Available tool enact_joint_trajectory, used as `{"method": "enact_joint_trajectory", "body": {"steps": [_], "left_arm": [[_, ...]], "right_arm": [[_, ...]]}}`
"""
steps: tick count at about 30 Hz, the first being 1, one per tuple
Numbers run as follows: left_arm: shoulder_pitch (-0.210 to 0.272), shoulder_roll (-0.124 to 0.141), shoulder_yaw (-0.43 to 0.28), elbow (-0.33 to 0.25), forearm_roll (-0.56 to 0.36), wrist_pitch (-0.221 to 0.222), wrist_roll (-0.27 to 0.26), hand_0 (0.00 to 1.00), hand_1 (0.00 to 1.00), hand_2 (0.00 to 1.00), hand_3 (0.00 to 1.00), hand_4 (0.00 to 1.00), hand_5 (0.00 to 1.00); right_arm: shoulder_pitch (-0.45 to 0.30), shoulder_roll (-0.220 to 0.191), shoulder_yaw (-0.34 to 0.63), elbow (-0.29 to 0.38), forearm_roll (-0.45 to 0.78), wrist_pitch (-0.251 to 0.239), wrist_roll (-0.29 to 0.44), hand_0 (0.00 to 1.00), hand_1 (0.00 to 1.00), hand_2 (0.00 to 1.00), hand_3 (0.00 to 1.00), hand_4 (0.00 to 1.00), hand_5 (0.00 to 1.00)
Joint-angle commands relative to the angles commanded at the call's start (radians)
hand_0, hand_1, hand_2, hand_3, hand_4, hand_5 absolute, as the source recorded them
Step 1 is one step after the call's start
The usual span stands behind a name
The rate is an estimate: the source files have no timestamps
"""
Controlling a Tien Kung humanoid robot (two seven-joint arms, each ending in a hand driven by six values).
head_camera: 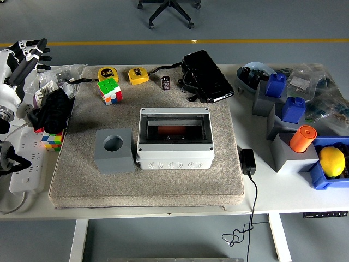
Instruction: Fetch the battery,place it into the box,close the lid of the box
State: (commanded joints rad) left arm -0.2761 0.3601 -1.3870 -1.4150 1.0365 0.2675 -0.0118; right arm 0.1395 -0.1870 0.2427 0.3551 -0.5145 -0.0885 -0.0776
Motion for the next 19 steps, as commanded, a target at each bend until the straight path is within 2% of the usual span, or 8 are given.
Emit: {"method": "enact_joint_trajectory", "body": {"steps": [19], "left_arm": [[0.001,0.006,0.004,-0.004,0.000,-0.003,0.003,0.387,0.513,0.550,0.553,0.899,0.530]], "right_arm": [[-0.001,-0.001,-0.007,-0.001,0.002,0.000,0.000,0.735,0.706,0.706,0.729,0.998,0.618]]}}
